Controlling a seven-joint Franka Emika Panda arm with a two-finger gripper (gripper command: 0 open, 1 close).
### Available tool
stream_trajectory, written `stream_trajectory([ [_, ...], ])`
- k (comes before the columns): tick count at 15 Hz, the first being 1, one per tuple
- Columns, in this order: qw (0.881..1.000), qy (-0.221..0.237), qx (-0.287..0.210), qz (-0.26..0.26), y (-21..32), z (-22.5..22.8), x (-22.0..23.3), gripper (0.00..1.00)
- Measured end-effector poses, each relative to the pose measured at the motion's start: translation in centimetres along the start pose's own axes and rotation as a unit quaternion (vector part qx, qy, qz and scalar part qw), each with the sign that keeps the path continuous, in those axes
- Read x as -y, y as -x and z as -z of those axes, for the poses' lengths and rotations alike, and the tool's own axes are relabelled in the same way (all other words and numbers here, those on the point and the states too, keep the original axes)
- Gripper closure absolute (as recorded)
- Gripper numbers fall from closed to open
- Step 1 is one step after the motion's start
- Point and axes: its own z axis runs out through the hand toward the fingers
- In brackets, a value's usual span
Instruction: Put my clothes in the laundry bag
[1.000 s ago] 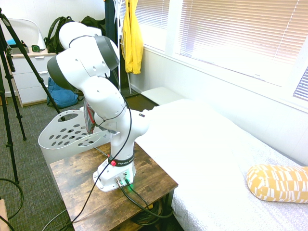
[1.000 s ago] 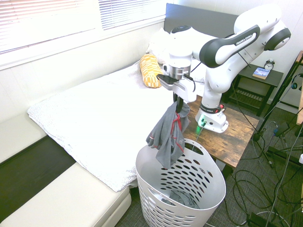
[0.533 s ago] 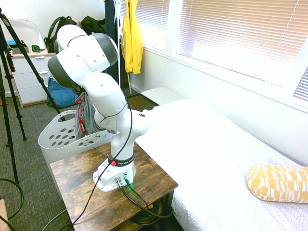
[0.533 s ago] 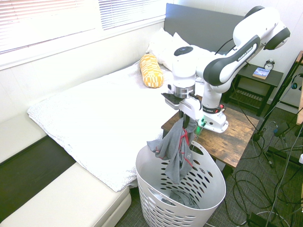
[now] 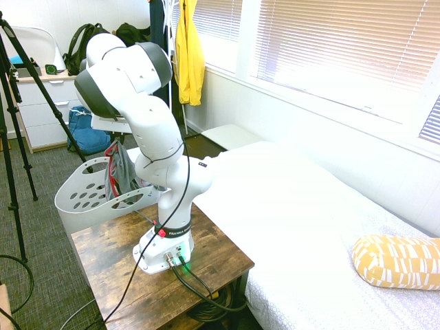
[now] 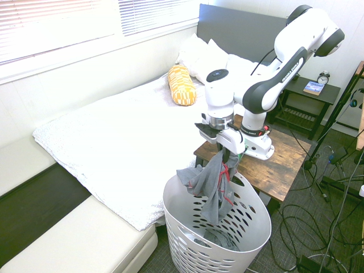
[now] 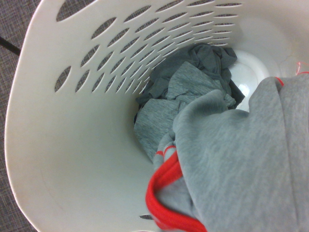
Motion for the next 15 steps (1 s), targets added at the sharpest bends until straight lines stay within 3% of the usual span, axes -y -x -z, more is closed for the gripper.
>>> stream_trajectory([
  [5, 1.0, -0.003, -0.003, -0.003, -0.3, 0.1, -0.2, 0.0],
  [9, 0.998, -0.022, -0.03, -0.049, -4.8, 3.0, -2.9, 0.0],
  [12, 0.988, -0.025, -0.077, -0.129, -12.0, 5.1, -9.7, 0.0],
  [15, 0.968, -0.015, -0.109, -0.225, -19.2, 4.7, -20.3, 0.0],
])
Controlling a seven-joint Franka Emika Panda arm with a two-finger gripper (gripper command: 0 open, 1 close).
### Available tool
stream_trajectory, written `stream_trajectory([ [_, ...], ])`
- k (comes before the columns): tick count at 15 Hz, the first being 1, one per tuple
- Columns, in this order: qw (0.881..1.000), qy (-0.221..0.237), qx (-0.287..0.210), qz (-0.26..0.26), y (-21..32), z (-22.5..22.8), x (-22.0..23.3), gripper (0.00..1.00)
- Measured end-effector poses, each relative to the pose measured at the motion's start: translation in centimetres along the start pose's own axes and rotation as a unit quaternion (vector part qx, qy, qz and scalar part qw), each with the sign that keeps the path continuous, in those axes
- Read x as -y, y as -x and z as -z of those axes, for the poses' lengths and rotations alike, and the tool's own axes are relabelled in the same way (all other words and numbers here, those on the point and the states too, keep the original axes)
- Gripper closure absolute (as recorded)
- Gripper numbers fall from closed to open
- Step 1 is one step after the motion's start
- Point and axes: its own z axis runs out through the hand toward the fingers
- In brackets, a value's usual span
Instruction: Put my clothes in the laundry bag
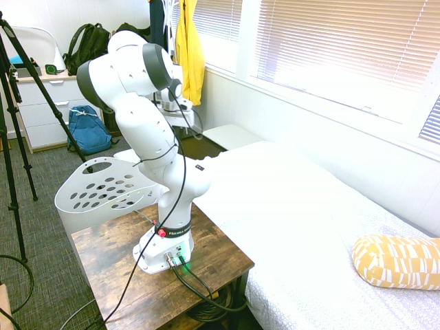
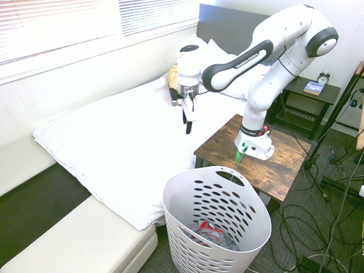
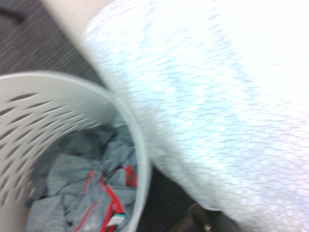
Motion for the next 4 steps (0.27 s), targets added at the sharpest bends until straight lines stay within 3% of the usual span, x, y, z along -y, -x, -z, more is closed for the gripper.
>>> stream_trajectory([
  [4, 0.993, 0.019, -0.021, -0.115, -10.6, -2.8, -10.7, 0.0],
])
